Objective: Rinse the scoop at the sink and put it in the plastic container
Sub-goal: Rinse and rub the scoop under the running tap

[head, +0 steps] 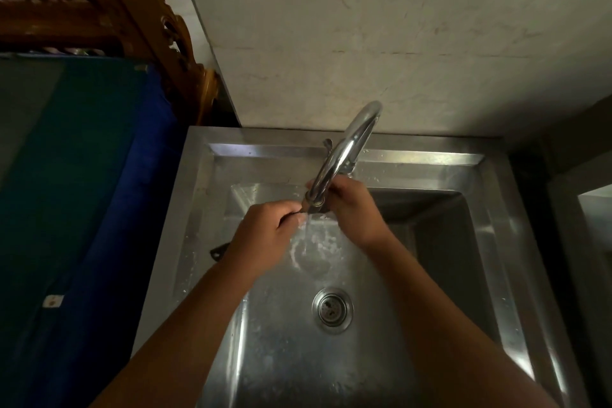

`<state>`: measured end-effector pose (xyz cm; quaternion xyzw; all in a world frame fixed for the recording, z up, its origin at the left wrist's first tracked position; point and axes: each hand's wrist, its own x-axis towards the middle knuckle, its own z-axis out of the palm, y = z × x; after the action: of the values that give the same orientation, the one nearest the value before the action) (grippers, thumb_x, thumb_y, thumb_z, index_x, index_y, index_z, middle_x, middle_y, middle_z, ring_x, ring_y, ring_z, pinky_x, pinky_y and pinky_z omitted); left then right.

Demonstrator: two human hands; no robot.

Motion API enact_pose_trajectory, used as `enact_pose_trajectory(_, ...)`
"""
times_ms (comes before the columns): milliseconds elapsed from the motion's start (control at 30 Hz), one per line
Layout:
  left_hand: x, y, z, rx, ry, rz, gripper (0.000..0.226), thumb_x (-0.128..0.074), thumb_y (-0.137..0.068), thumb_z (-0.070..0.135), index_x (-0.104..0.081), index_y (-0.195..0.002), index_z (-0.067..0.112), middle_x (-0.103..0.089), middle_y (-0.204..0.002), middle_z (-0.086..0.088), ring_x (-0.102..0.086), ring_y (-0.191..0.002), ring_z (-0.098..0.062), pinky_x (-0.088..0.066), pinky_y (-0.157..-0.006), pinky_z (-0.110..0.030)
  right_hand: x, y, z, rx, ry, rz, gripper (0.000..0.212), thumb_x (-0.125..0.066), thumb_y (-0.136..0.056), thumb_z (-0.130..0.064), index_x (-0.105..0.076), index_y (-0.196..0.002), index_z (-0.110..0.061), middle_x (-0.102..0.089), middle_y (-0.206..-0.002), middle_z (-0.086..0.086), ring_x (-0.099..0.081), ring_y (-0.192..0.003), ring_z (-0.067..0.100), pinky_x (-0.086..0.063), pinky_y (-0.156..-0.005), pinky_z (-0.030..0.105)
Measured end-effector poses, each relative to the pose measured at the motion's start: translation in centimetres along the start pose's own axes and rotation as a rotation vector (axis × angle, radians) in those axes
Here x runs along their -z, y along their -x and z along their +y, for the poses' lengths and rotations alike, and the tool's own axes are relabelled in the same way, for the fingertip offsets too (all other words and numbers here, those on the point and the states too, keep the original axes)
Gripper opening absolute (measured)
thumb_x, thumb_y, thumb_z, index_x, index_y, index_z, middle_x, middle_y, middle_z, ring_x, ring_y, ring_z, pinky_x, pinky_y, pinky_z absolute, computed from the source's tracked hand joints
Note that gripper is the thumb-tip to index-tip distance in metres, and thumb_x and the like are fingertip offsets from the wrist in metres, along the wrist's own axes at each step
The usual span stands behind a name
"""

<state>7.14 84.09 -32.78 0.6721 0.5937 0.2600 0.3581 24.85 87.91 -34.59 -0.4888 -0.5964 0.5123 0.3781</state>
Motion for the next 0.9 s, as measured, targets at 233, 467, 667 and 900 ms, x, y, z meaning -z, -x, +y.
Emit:
enact_pose_trajectory(233, -4.8, 2.5, 2.1, 0.240, 0.407, 0.265, 0.038, -0.056, -0.095, 0.004, -0.063, -0.071, 0.032, -0.067, -0.061, 0.023, -0.061, -0.059, 0.007, -0.042, -0.056, -0.007, -6.8, 2.4, -0.3, -0.370, -1.081, 0.291, 0.031, -0.041, -0.094, 0.005, -0.067, -0.090, -0.010, -0.071, -0.078, 0.013, -0.071, -0.075, 0.025, -0.058, -0.068, 0.033)
enact_pose_trajectory(467, -3.4, 2.5, -0.2, 0.189, 0.235, 0.161, 0.029, -0.049, -0.093, 0.037, -0.066, -0.072, 0.027, -0.065, -0.059, 0.014, -0.060, -0.058, 0.002, -0.046, -0.057, -0.023, -2.6, 1.5, 0.4, -0.305, -0.442, -0.167, 0.024, -0.041, -0.101, -0.003, -0.062, -0.094, -0.014, -0.068, -0.084, 0.013, -0.068, -0.074, 0.029, -0.060, -0.063, 0.034)
enact_pose_trajectory(667, -2.1, 1.4, -1.5, 0.033, -0.318, -0.081, 0.055, -0.049, -0.093, 0.053, -0.035, -0.049, 0.024, -0.037, -0.044, 0.005, -0.041, -0.043, -0.008, -0.026, -0.047, -0.028, 1.8, -0.8, 0.1, 0.047, 0.821, -0.673, 0.009, -0.053, -0.099, -0.021, -0.060, -0.098, -0.027, -0.068, -0.080, -0.004, -0.070, -0.068, 0.014, -0.057, -0.068, 0.025)
enact_pose_trajectory(900, -2.8, 0.0, 0.3, 0.329, -0.064, 0.000, 0.058, -0.045, -0.091, 0.054, -0.048, -0.048, 0.015, -0.051, -0.043, 0.001, -0.051, -0.045, -0.018, -0.035, -0.048, -0.029, -0.1, 0.4, -0.7, 0.141, 0.331, -0.189, 0.020, -0.051, -0.093, 0.002, -0.064, -0.100, -0.012, -0.071, -0.091, 0.013, -0.070, -0.078, 0.021, -0.061, -0.072, 0.034)
